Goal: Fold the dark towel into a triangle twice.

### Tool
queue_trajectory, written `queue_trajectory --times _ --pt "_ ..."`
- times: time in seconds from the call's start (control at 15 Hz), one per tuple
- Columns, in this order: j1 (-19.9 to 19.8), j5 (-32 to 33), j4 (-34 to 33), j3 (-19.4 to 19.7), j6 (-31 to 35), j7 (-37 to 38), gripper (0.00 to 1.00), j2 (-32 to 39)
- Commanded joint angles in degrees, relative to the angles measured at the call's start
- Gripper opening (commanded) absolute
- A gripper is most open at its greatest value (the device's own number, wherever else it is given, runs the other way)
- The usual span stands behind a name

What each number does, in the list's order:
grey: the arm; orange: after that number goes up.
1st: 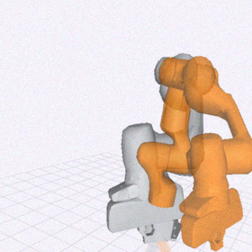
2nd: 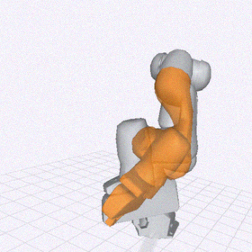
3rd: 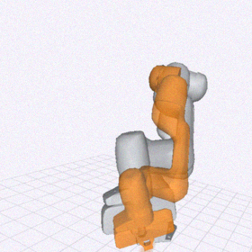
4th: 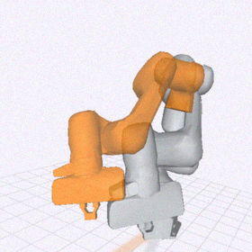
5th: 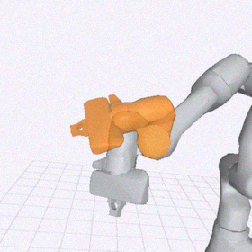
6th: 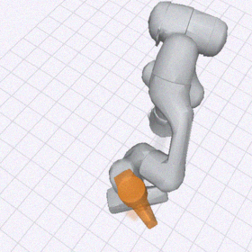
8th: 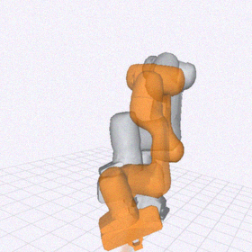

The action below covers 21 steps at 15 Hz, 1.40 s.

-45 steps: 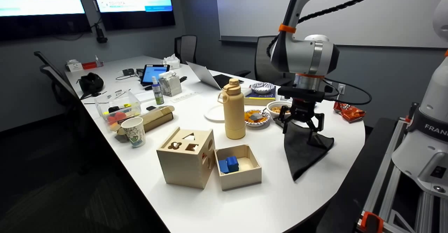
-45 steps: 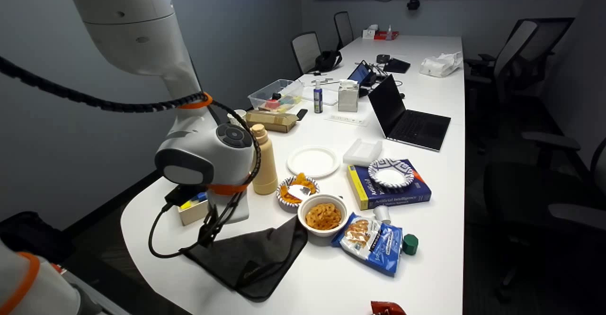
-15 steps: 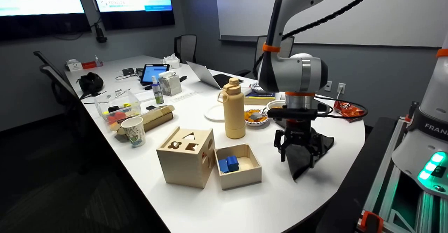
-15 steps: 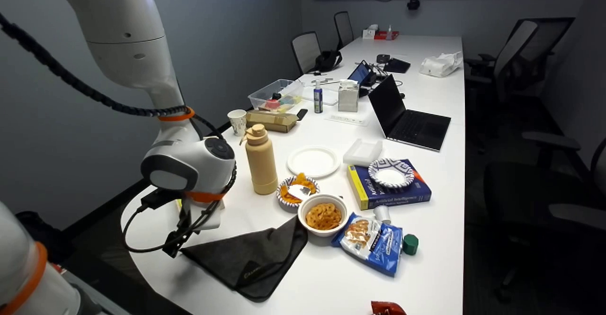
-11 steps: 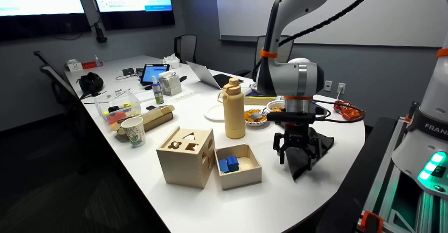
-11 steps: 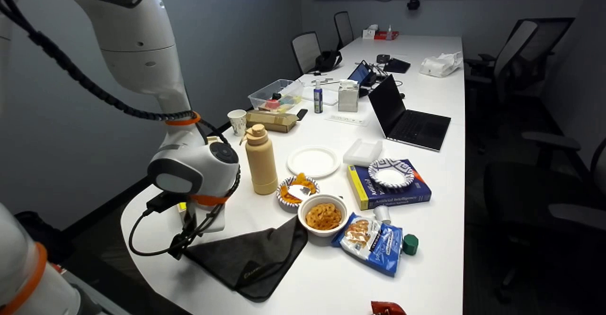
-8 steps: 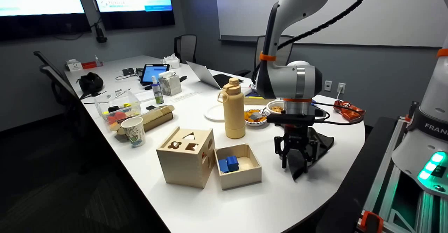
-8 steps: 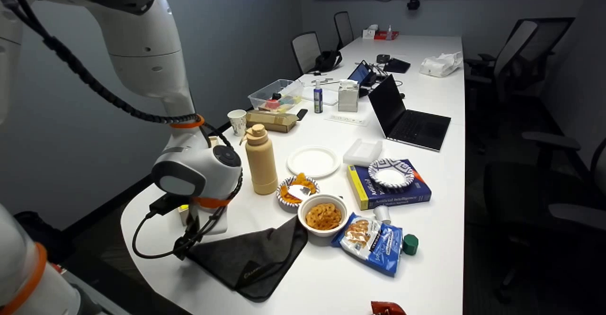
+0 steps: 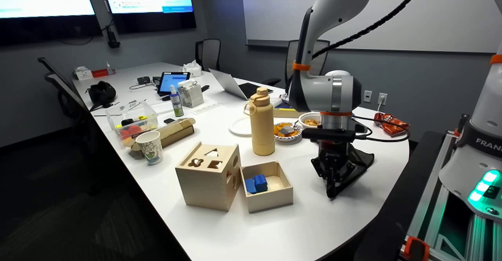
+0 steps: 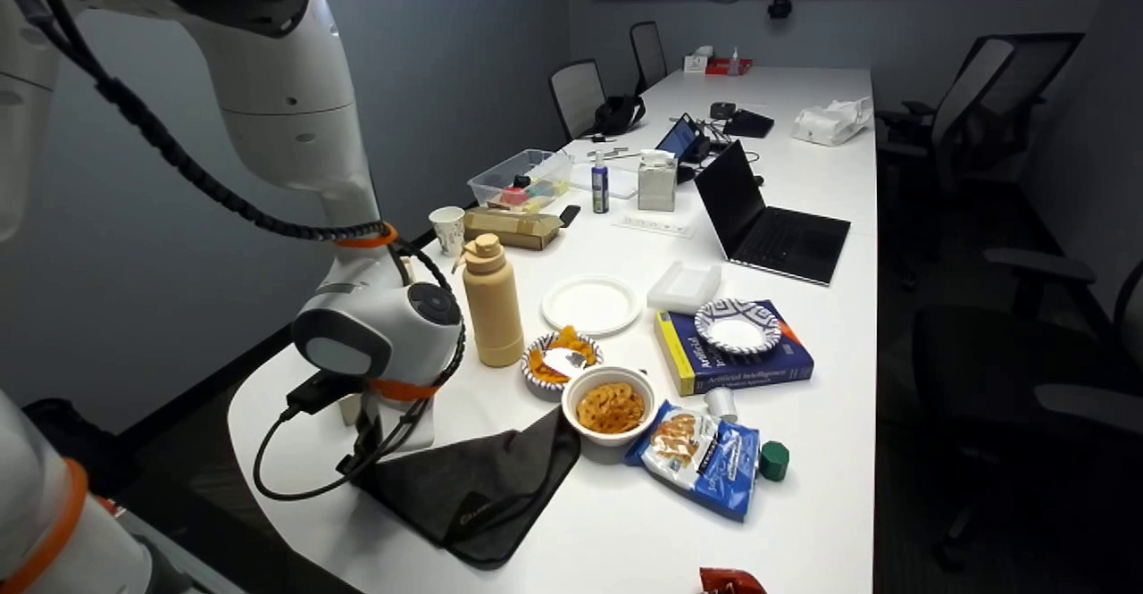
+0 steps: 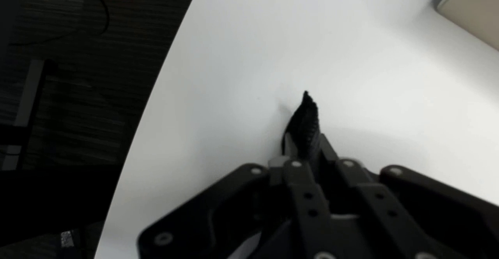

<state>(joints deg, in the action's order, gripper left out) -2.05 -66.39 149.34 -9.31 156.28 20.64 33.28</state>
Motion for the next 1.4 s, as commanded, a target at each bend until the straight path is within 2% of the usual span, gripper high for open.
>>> queue_trajectory --times 0.0,0.2,0.47,0.67,0.73,1.13,1.33 --pt "-1.54 -2.52 0.26 -1.3 0.77 -4.51 0.0 -1.14" --pt "-2.26 -2.73 1.74 -2.02 -0.41 -7.59 0.01 -4.38" --pt "-1.18 -0.15 3.66 -2.79 -2.37 -6.55 0.01 -9.01" --pt "-2.05 1.23 3.94 -4.03 -6.94 -8.75 0.01 -11.59" --pt "1.27 0.67 3.68 -1.09 -10.06 -10.19 0.01 -12.53" --pt "3.86 8.33 2.3 2.2 -22.56 -11.85 0.01 -13.53" --pt "3.89 13.02 1.85 4.18 -26.69 -11.5 0.01 -13.61"
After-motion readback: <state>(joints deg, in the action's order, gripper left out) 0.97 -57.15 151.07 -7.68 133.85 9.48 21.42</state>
